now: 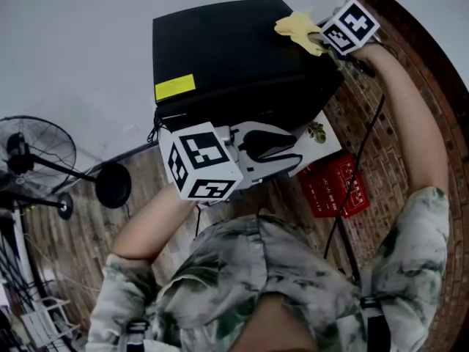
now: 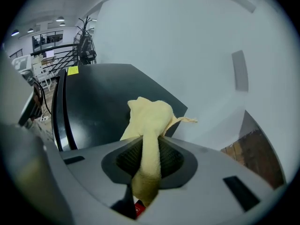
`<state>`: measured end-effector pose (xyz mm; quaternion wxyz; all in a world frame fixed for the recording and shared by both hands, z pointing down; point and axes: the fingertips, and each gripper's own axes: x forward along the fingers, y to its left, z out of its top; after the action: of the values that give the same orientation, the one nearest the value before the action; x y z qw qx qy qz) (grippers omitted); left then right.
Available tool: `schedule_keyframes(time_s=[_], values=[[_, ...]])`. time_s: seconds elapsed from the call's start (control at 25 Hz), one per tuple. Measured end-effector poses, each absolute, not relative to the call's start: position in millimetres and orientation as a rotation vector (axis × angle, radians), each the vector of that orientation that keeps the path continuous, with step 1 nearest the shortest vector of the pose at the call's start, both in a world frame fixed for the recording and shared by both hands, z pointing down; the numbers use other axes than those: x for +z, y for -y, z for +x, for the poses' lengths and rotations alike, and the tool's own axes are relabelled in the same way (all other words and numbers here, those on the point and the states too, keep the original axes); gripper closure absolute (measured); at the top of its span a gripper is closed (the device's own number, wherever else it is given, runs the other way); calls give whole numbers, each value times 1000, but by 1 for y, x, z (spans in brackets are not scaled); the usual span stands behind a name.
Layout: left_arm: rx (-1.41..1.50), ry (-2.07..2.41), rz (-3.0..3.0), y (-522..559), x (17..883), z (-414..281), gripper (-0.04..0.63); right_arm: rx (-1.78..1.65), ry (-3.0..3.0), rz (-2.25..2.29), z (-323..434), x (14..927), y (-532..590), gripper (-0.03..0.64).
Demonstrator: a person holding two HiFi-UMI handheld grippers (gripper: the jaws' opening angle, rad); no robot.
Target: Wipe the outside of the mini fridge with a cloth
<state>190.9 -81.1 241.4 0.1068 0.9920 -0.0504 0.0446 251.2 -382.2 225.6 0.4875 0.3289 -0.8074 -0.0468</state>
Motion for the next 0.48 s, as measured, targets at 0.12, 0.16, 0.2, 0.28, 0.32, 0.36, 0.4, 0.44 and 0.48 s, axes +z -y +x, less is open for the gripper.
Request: schedule_keyframes(time_s=[0.12,0.16,0.2,0.28,0.32,0.36,0.4,0.44,0.48], values=[[131,167,2926,86,240,190,459,-130,1965,801,252,221,387,523],[128,171,2926,87,240,190,459,-137,1977,796,248,217,386,523],[125,173,2925,88,239,190,459,-147,1994,787,242,212,384,523],[120,184,2926,90,237,189,459,-182,2035,758,222,198,380,522],[116,195,2928,91,235,188,459,-206,2054,739,208,190,378,523],[111,205,2928,92,234,186,459,-229,2072,719,194,184,375,523],[107,213,2927,91,234,185,459,-247,2091,697,178,180,371,522],[106,215,2926,90,234,183,459,-261,2108,676,162,176,368,522],[108,216,2925,89,235,182,459,-273,2123,653,146,173,364,523]])
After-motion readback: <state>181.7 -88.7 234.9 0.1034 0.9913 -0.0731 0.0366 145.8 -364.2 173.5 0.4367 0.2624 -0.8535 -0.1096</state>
